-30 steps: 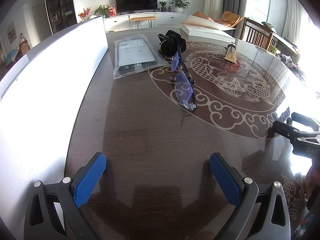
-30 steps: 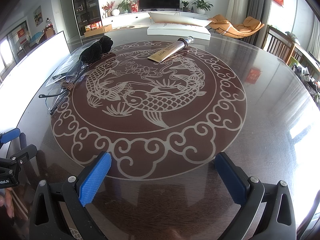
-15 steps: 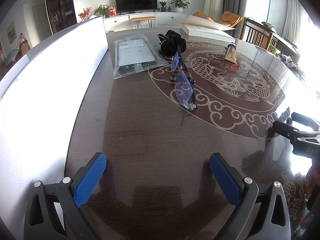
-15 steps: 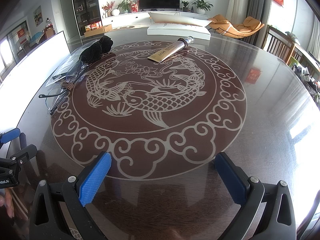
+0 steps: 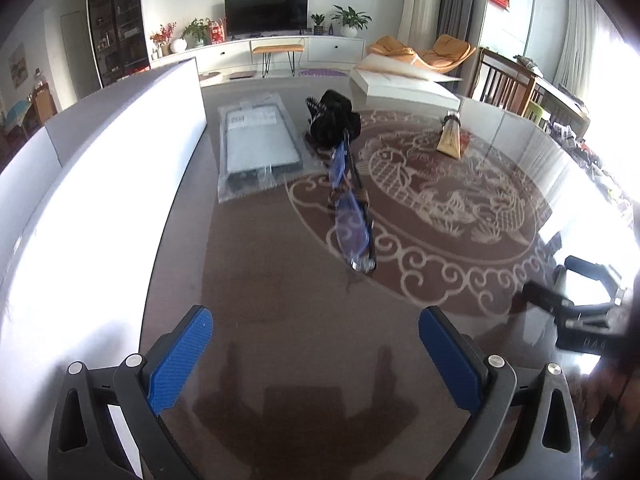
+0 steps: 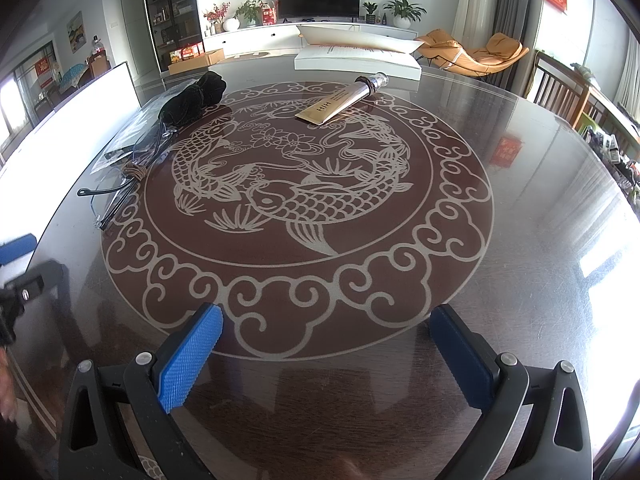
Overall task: Organize objects
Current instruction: 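Close the left gripper on the blue-lens eyeglasses, then lift the eyeglasses off the table with the left gripper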
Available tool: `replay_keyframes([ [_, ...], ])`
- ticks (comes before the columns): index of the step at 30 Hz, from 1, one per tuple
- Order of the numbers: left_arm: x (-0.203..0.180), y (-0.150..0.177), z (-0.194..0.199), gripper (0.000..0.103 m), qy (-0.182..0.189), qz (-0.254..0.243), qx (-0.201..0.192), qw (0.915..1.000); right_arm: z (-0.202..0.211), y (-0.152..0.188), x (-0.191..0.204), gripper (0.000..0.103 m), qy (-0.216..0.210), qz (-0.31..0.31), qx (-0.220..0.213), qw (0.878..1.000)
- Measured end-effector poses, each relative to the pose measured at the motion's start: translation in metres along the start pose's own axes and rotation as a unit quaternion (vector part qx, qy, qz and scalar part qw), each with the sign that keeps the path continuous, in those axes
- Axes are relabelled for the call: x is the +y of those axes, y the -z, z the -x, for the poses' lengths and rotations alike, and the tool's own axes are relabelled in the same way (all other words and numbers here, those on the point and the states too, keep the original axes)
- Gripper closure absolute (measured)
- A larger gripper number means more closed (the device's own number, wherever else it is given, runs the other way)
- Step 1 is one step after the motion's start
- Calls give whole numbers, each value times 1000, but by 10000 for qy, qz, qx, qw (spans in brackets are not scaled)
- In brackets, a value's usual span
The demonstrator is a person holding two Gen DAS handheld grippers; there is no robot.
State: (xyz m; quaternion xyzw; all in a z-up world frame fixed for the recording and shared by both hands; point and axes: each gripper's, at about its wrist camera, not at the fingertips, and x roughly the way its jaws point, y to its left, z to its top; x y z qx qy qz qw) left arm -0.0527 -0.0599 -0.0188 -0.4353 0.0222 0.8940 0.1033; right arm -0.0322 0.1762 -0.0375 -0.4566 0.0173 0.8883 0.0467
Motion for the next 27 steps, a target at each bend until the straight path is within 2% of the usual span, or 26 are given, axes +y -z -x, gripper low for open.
replay_keyframes([
  [3,-4,-39,-10,0,100,50,-108,9999,0,0,0,0,1,-1,0,10000],
  [5,-7,-63,-32,2,12,35,51,10000,0,0,0,0,2,-4,0,10000],
  [7,-10,-79,-59,20,11,59,343,9994,0,0,-1,0,3,-4,0,10000],
  [8,-12,-82,-72,25,-3,49,501,9987,0,0,0,0,3,-4,0,10000],
  [9,-15,-84,-83,35,-28,1,616,9981,0,0,0,0,4,-6,0,10000],
  [10,-18,-83,-92,44,-70,-71,695,9975,0,0,0,0,4,-6,0,10000],
  [11,-23,-82,-94,46,-243,-232,572,9978,0,0,0,0,4,-6,0,10000],
  [13,-26,-78,-90,75,-125,-292,459,9984,0,0,0,0,6,-8,1,10000],
  [16,-29,-59,-74,75,-236,-337,392,9984,0,0,0,0,8,-13,0,10000],
  [20,-25,-13,-37,75,-271,-272,330,9987,0,0,0,0,9,-13,1,10000],
  [23,-18,14,-17,70,-397,-244,256,9986,-1,0,0,0,10,-14,1,10000],
  [24,-14,18,-14,57,-437,-223,228,9985,-1,0,0,0,11,-15,1,10000],
  [25,-11,19,-14,34,-520,-208,212,9982,-1,0,0,0,11,-15,1,10000],
  [27,-2,18,-19,10,-708,-164,230,9971,-1,0,0,0,13,-18,2,10000],
])
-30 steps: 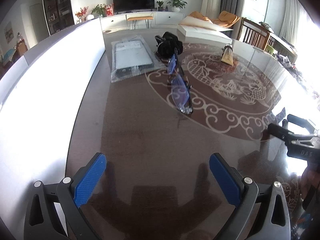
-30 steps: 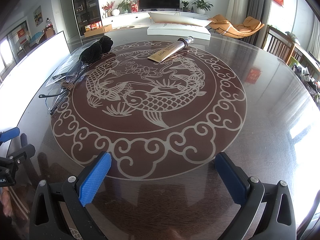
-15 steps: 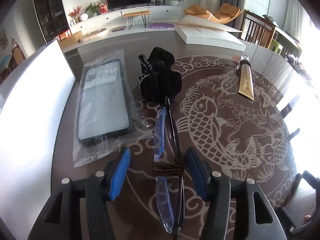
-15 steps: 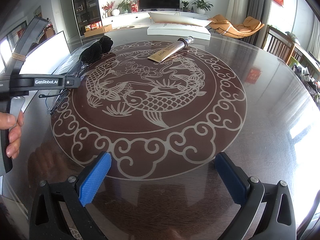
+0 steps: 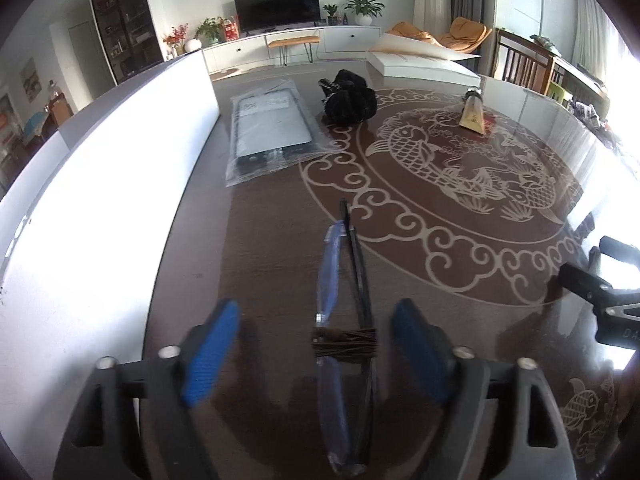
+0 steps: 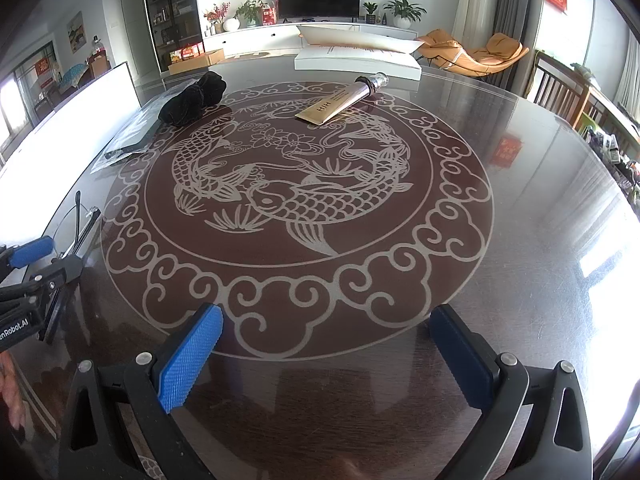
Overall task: Organize objects
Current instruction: 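Lift the eyeglasses off the table with the left gripper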
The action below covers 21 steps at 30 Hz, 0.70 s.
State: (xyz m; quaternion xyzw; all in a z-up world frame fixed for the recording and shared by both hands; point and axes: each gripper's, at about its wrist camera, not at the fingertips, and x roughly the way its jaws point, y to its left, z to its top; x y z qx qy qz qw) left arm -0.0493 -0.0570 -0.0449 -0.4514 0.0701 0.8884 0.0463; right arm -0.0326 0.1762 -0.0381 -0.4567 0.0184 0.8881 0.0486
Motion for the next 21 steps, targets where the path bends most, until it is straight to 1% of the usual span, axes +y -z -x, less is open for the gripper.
replay_keyframes([
  [1,4,-1,-3,8,35,61,14,10000,0,0,0,0,0,0,0,10000],
  [2,8,-3,-6,7,156,171,81,9997,0,0,0,0,0,0,0,10000],
  [3,12,-4,-9,4,253,317,174,9990,0,0,0,0,2,-3,0,10000],
  [4,15,-6,-11,0,242,388,208,9987,0,0,0,0,2,-3,0,10000],
  [21,13,-1,-9,0,202,434,124,9988,-1,0,0,0,12,-16,3,10000],
])
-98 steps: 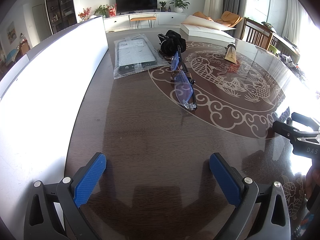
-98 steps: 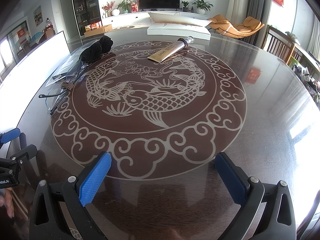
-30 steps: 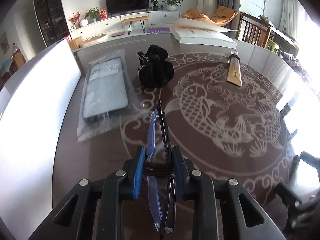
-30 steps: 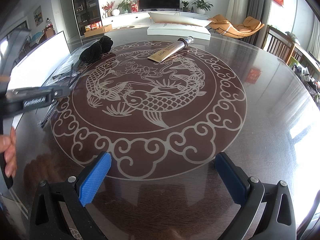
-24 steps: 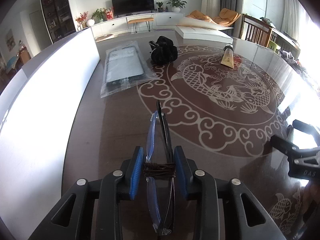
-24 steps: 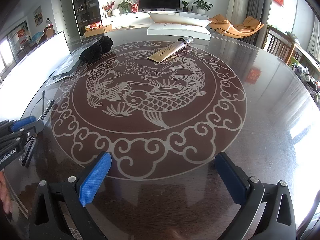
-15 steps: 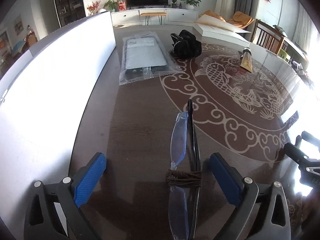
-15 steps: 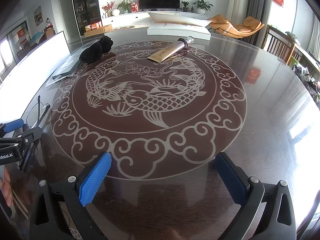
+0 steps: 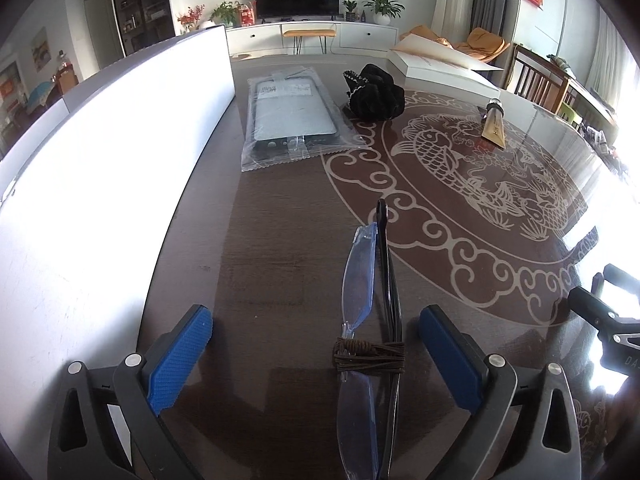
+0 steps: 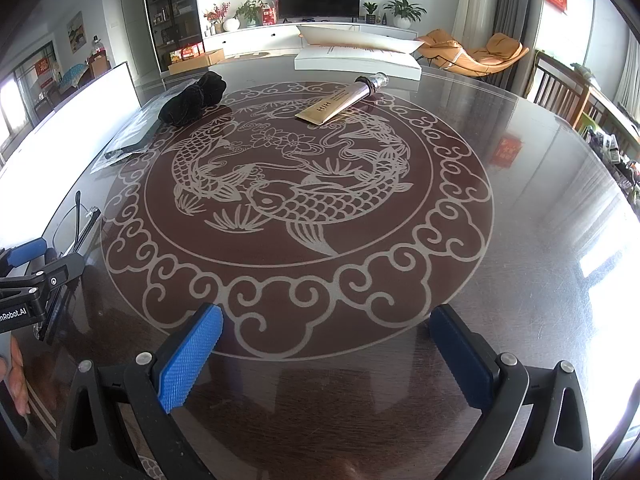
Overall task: Organize objects
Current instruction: 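Lift the eyeglasses off the table with the left gripper, then grasp the gold HIH cream tube with the right gripper while the left gripper holds the eyeglasses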
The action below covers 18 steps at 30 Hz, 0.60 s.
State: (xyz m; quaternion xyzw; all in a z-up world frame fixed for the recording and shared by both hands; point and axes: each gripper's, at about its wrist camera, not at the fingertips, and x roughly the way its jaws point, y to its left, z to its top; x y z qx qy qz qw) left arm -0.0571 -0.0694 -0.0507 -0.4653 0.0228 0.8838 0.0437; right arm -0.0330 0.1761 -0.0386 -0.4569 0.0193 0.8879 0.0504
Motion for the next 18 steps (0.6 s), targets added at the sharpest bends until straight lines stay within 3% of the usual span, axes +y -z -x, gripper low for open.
replay_keyframes([
  [13,1,0,0,0,0,2,-3,10000,0,-2,1,0,-23,-40,5,10000],
  [18,1,0,0,0,0,5,-4,10000,-22,-52,-13,0,-329,-772,113,9964],
])
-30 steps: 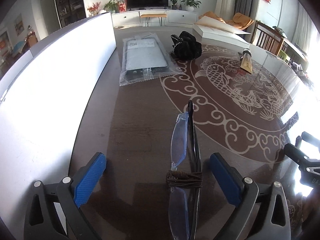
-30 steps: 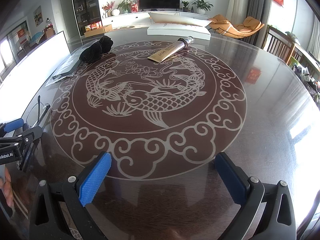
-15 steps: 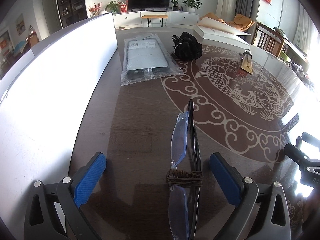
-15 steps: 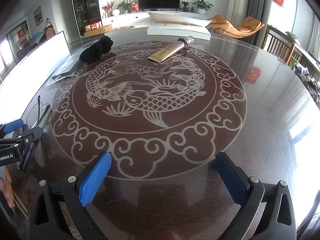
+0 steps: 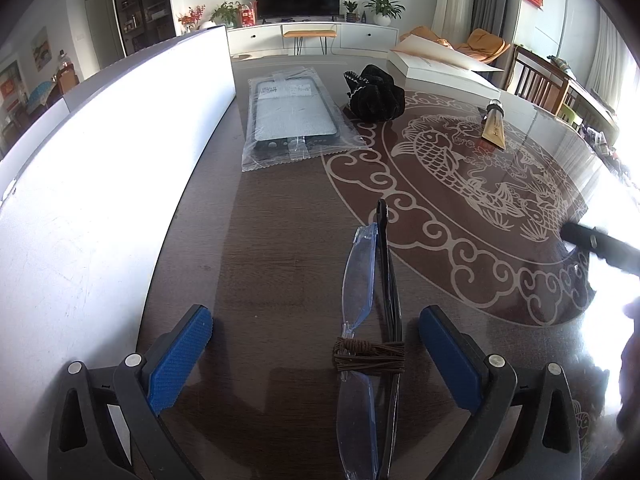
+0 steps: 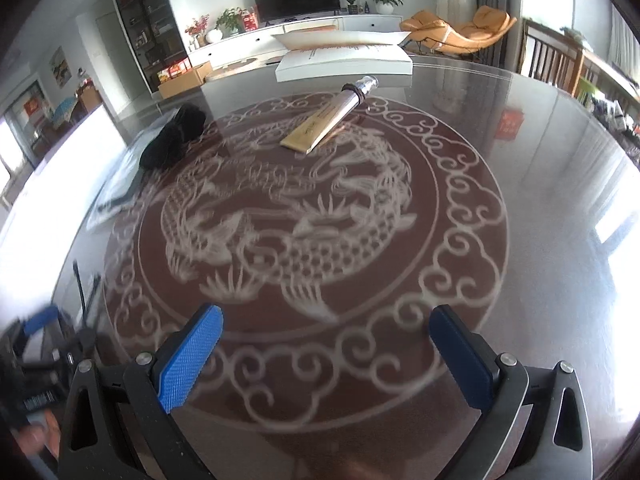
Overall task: Organize objects
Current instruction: 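Grasp the gold HIH cream tube with the right gripper while the left gripper holds the eyeglasses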
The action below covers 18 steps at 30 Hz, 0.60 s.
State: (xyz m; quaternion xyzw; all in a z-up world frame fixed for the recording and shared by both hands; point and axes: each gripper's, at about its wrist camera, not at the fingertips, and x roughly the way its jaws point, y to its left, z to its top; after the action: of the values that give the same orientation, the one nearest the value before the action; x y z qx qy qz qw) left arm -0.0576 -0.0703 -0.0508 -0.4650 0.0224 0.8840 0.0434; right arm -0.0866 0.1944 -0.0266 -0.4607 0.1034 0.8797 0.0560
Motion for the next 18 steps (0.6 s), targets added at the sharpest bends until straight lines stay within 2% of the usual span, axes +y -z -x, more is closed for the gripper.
replay_keyframes([
  [6,0,0,0,0,1,2,0,10000,-66,-99,17,0,575,-73,65,9983],
  [10,0,0,0,0,1,2,0,10000,-104,-135,19,0,572,-416,333,9969],
  [12,0,0,0,0,-1,2,-2,10000,-111,-142,23,3,670,-343,199,9970],
  [13,0,0,0,0,-1,2,-3,10000,-111,-143,24,24,800,-235,101,9965],
  [14,1,0,0,0,-1,1,-2,10000,-108,-143,27,38,980,-62,-49,9952],
  [15,1,-1,0,0,-1,1,-2,10000,-105,-141,27,65,958,-52,-189,9952],
  [16,1,-1,0,0,0,2,-3,10000,-103,-137,27,75,976,-25,-223,9950],
  [18,1,-1,0,0,1,6,-6,10000,-95,-124,26,75,926,72,-280,9953],
])
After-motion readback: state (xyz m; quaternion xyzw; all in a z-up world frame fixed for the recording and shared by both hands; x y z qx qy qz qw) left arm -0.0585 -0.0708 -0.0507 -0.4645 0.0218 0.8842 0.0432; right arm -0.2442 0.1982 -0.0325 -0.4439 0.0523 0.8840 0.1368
